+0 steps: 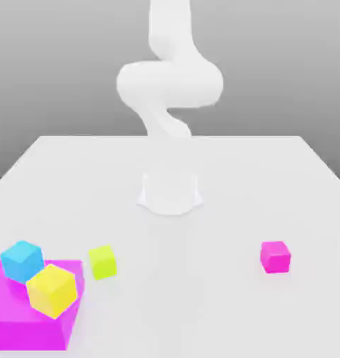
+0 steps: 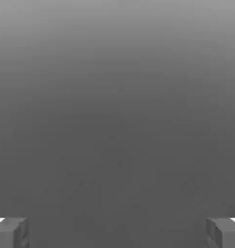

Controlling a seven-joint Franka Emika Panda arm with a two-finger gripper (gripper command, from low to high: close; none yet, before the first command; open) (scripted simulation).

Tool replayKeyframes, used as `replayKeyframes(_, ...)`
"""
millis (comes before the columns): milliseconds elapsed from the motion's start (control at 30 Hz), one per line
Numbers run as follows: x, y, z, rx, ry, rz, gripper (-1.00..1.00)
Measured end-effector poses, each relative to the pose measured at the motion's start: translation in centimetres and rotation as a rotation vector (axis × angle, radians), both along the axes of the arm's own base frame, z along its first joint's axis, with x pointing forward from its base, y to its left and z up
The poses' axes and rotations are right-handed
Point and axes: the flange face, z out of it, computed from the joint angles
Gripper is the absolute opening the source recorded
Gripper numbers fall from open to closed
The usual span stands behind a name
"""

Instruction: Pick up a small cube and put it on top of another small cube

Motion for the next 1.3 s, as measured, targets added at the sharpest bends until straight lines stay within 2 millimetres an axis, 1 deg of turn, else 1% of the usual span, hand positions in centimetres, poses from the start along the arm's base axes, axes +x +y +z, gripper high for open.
replayKeyframes(67, 1.9, -1.8, -5.0, 0.041, 0.068, -0.087, 0.0)
replayKeyframes(133, 3.2, -3.6, -9.9, 0.081, 0.134, -0.175, 0.0)
replayKeyframes(200, 3.7, -5.4, -14.9, 0.121, 0.198, -0.265, 0.0)
replayKeyframes(300, 3.3, -8.0, -22.5, 0.181, 0.294, -0.406, 0.0)
replayKeyframes(367, 2.1, -9.5, -27.5, 0.222, 0.359, -0.506, 0.0)
replayKeyframes(433, 0.3, -10.8, -32.6, 0.265, 0.427, -0.614, 0.0)
replayKeyframes(500, -2.4, -11.9, -37.7, 0.31, 0.499, -0.732, 0.0)
replayKeyframes(600, -7.2, -12.8, -45.4, 0.379, 0.609, -0.913, 0.0)
replayKeyframes(633, -8.2, -13.2, -47.1, 0.393, 0.625, -0.953, 0.0)
replayKeyframes(700, -8.7, -13.0, -49.3, 0.397, 0.64, -0.968, 0.0)
replayKeyframes(833, -9.0, -12.9, -52.5, 0.398, 0.644, -0.975, 0.0)
replayKeyframes(867, -9.1, -12.9, -53.2, 0.399, 0.644, -0.975, -1.0)
replayKeyframes(1033, -9.1, -12.9, -53.2, 0.399, 0.643, -0.975, -1.0)
replayKeyframes(1067, -9.1, -12.9, -53.5, 0.399, 0.643, -0.975, -1.0)
replayKeyframes(1100, -9.1, -12.9, -53.3, 0.399, 0.643, -0.975, -1.0)
replayKeyframes(1167, -9.0, -12.9, -52.2, 0.399, 0.643, -0.975, -1.0)
replayKeyframes(1300, -8.9, -13.0, -49.3, 0.399, 0.643, -0.975, -1.0)
